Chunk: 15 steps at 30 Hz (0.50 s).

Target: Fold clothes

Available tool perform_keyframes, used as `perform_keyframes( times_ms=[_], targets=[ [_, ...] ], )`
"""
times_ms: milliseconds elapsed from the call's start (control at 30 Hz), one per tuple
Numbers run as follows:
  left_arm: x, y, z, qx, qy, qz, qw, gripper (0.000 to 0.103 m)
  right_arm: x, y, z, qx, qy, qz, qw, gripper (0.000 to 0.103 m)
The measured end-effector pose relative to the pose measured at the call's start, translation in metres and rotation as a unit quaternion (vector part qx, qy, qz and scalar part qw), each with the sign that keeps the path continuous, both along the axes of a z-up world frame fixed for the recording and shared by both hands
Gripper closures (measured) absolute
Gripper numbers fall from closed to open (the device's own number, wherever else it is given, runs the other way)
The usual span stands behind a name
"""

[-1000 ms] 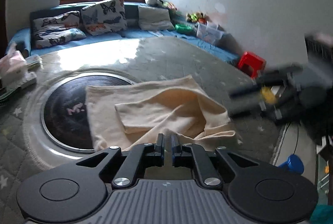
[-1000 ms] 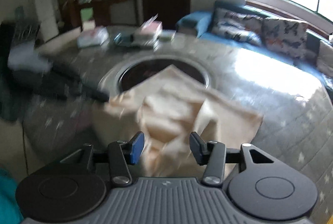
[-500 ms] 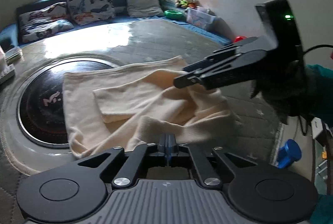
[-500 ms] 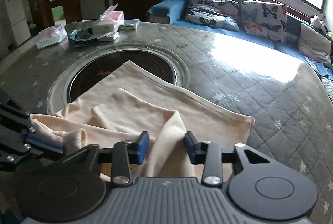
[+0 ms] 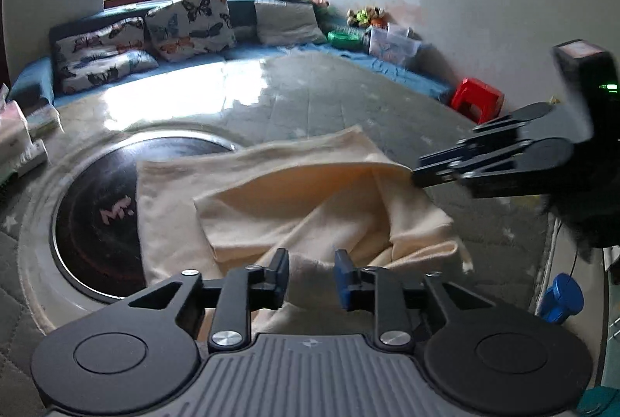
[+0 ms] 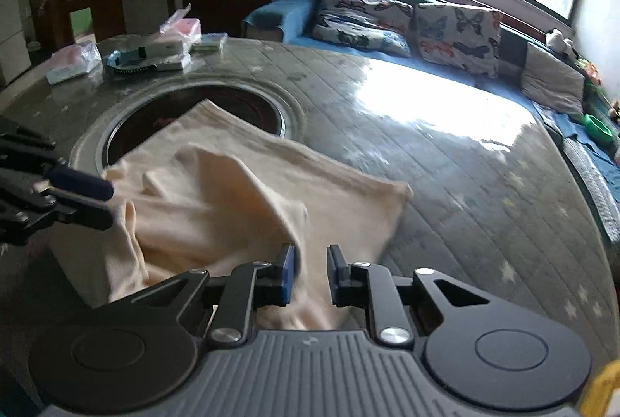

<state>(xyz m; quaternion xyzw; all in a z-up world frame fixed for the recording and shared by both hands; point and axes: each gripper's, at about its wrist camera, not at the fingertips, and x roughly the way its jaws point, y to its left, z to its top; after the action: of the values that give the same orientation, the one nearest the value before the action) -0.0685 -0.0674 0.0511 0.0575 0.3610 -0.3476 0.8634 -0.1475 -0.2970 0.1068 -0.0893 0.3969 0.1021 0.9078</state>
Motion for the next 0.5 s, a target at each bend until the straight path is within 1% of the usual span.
perform_keyframes(
  times_ms=[67, 100, 133, 167, 200, 300, 433, 467, 500],
  targets=[
    [0.001, -0.001, -0.006, -0.001, 0.008, -0.003, 1.0000, 0.071, -0.012, -0.007, -0.001, -0.002, 0.008, -0.009, 1.000, 0.088],
    [0.001, -0.001, -0.008, -0.003, 0.012, -0.005, 0.9999, 0.074, -0.017, -0.010, -0.002, -0.002, 0.012, -0.012, 1.000, 0.088],
    [0.001, -0.001, -0.010, -0.004, 0.017, -0.011, 0.9998, 0.074, -0.023, -0.013, -0.003, -0.002, 0.016, -0.016, 1.000, 0.088],
    [0.000, -0.001, -0.011, -0.006, 0.023, -0.016, 0.9996, 0.081, -0.029, -0.015, -0.004, -0.004, 0.021, -0.018, 1.000, 0.088],
    [-0.001, -0.001, -0.012, -0.007, 0.026, -0.023, 0.9994, 0.095, -0.034, -0.017, -0.005, -0.007, 0.026, -0.021, 0.999, 0.088],
    [-0.009, -0.001, -0.014, -0.013, 0.034, -0.043, 0.9984, 0.102, -0.040, -0.019, -0.002, -0.005, 0.024, -0.021, 0.999, 0.086],
    [-0.027, -0.002, -0.015, -0.020, 0.046, -0.073, 0.9961, 0.103, -0.041, -0.019, 0.006, 0.003, 0.011, -0.016, 1.000, 0.084],
    [-0.033, -0.002, -0.014, -0.020, 0.047, -0.083, 0.9953, 0.103, -0.038, -0.017, 0.009, 0.007, 0.006, -0.012, 1.000, 0.079],
    [-0.038, -0.001, -0.013, -0.017, 0.044, -0.087, 0.9951, 0.103, -0.034, -0.014, 0.011, 0.012, 0.002, -0.006, 1.000, 0.070]
  ],
)
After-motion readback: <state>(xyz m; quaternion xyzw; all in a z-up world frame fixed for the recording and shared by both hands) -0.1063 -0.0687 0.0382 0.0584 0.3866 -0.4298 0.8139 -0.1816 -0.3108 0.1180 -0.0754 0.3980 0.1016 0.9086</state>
